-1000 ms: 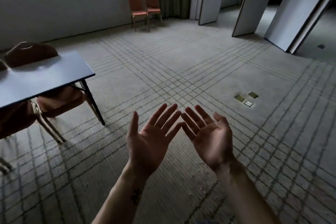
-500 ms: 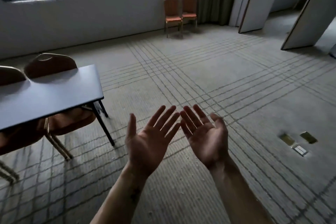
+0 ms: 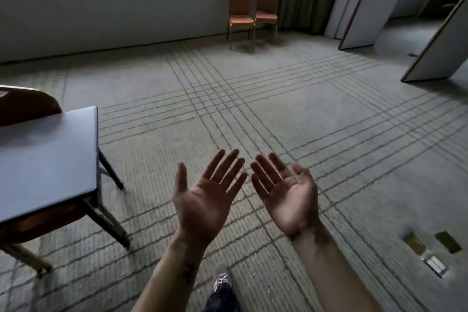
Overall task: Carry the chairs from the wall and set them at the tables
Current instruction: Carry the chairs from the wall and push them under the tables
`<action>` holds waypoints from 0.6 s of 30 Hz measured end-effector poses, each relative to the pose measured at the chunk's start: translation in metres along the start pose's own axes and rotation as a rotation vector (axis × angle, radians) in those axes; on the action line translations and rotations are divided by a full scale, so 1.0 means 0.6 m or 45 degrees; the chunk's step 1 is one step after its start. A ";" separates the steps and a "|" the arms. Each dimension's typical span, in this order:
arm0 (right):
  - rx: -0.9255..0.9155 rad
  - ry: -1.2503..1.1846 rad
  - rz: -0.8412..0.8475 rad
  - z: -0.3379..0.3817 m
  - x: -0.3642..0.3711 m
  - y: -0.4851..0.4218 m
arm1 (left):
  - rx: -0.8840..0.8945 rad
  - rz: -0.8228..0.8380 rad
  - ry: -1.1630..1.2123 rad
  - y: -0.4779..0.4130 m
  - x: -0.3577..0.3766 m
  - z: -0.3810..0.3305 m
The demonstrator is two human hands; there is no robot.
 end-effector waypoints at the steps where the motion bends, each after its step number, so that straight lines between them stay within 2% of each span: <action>1: 0.000 -0.019 -0.023 0.008 0.013 -0.010 | -0.017 -0.020 0.021 -0.013 0.010 -0.008; 8: -0.106 -0.134 -0.022 0.148 0.165 -0.264 | -0.041 0.093 -0.065 -0.345 0.143 -0.101; 18: -0.027 -0.137 -0.016 0.270 0.315 -0.688 | -0.074 0.019 -0.044 -0.777 0.203 -0.139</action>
Point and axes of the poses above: each hand's wrist, its own y-axis away from the middle knuckle, its own x-axis out of the palm, z = x × y, the point moved 2 cm from there along -y, towards the middle knuckle, and after that the axes turned 10 degrees about -z, right-handed, at the moved point
